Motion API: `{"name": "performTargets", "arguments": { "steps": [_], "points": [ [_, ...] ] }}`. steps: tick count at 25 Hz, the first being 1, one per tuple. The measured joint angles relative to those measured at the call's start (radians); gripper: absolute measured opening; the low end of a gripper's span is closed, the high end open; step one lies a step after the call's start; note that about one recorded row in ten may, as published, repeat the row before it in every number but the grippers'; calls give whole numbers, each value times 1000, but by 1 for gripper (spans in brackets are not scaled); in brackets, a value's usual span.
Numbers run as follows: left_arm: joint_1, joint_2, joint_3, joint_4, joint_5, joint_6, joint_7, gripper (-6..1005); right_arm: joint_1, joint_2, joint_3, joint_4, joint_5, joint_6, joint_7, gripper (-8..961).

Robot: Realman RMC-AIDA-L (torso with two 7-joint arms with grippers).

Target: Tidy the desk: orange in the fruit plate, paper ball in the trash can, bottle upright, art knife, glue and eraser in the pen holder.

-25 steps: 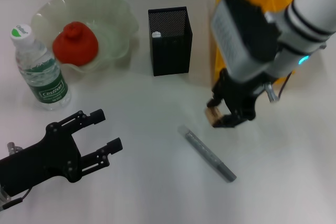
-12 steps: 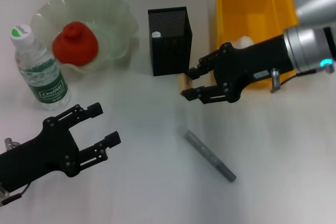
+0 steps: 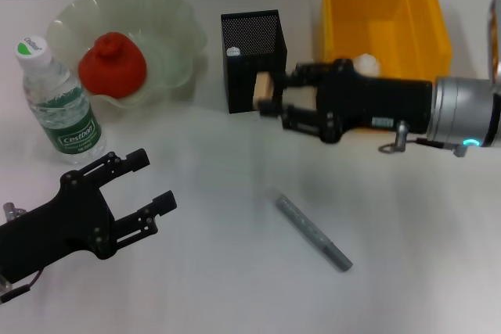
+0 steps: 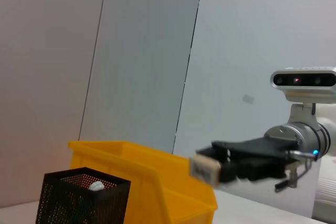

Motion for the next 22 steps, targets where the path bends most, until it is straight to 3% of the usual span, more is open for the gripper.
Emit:
{"name": "performTargets", "arguments": {
  "steps": [7, 22],
  "points": [
    [0, 2, 0, 0, 4, 2, 0, 758, 4, 2, 0, 35, 163, 93, -89, 416],
    [0, 0, 0, 14, 2, 4, 0, 758, 128, 4, -15, 50, 162, 341, -51, 424]
  ]
}}
